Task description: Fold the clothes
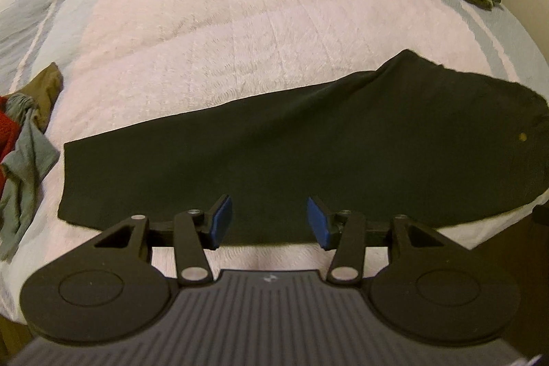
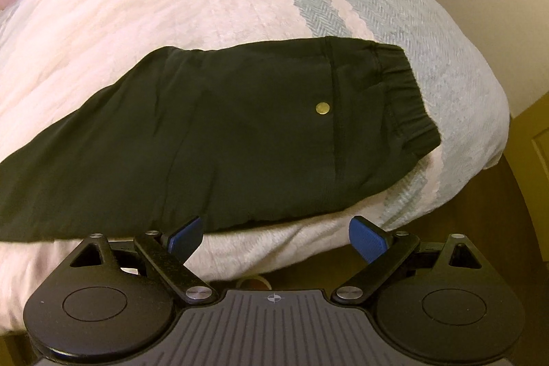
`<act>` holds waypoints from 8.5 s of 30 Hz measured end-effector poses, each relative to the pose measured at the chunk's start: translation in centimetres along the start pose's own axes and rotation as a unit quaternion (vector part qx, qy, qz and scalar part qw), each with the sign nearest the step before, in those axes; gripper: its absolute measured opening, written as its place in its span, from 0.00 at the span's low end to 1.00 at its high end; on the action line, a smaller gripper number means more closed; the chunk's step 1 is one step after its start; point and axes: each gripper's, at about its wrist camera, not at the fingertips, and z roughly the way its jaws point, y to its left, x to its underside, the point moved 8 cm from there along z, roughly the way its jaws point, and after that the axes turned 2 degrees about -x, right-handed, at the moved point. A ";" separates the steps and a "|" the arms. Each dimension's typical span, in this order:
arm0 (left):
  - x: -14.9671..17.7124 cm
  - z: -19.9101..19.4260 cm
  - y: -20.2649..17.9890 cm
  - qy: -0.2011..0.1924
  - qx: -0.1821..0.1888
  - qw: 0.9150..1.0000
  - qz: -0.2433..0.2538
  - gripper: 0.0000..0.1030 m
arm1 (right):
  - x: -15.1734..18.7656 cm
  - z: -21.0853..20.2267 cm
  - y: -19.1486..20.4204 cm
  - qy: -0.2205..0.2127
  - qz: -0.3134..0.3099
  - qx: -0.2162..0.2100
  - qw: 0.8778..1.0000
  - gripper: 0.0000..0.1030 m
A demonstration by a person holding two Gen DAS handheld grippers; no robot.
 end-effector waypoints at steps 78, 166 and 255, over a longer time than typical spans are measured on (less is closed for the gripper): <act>15.8 9.0 26.8 -0.217 0.192 0.839 -0.460 0.33 | 7.6 9.1 9.7 -0.100 0.331 -0.439 0.829 0.34; 15.2 13.4 26.8 -0.284 0.149 0.825 -0.464 0.09 | 13.0 12.1 33.0 -0.277 -0.216 -0.072 0.933 0.84; 0.0 8.1 4.9 -0.236 0.155 0.959 -0.015 0.09 | 0.1 7.4 10.9 -0.261 -0.068 -0.122 0.955 0.41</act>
